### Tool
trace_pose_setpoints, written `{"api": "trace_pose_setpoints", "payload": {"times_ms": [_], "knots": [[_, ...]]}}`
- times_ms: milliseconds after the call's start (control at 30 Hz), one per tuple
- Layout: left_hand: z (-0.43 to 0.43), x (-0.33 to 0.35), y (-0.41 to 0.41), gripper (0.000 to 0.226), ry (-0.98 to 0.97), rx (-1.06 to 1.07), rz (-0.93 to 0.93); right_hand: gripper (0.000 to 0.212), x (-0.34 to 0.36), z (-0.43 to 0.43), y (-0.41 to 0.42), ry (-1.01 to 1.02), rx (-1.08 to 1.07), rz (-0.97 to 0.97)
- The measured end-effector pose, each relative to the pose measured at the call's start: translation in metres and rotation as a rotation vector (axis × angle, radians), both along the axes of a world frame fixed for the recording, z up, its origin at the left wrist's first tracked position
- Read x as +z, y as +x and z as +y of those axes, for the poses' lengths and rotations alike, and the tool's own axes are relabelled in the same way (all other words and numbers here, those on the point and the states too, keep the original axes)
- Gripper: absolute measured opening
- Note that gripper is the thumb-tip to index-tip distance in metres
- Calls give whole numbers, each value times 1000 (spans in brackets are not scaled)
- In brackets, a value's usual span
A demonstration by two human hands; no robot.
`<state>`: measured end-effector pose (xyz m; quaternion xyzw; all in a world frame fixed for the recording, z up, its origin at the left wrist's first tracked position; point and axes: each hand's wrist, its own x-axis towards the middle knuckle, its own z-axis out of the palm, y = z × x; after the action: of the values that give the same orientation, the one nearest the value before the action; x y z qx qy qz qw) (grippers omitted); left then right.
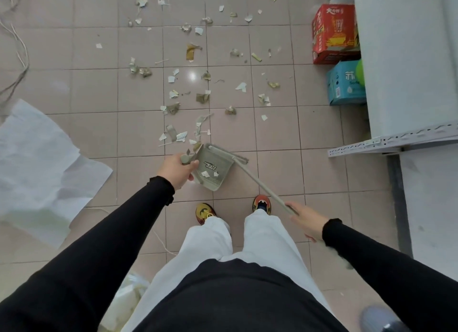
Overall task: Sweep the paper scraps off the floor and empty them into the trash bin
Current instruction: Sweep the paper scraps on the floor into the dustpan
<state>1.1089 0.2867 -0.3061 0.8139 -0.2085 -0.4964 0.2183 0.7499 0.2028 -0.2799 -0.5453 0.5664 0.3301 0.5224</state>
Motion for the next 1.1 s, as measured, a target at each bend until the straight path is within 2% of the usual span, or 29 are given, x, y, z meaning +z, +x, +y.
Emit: {"api": "trace_pose_setpoints", "payload": {"times_ms": [167,333,533,667,733,833,1100], "knots": [[7,3,7,24,20,-11,57,46,-29,-6,59,-136,34,3],[15,4,16,23,35,1,98,42,-49,1,81,-3,85,12],[48,3,23,19,15,-13,48,42,-15,39,44,19,-92,-30],[74,14,32,14,-15,22,35,39,-12,31,71,-68,-161,-94],[82,22,38,13,-13,54,26,45,-16,13,92,-87,-186,-137],[89,34,50,13,2,90,14,49,-26,-9,117,-82,-114,-138],[73,33,76,18,70,139,-61,42,-55,-56,169,-175,46,-121]]}}
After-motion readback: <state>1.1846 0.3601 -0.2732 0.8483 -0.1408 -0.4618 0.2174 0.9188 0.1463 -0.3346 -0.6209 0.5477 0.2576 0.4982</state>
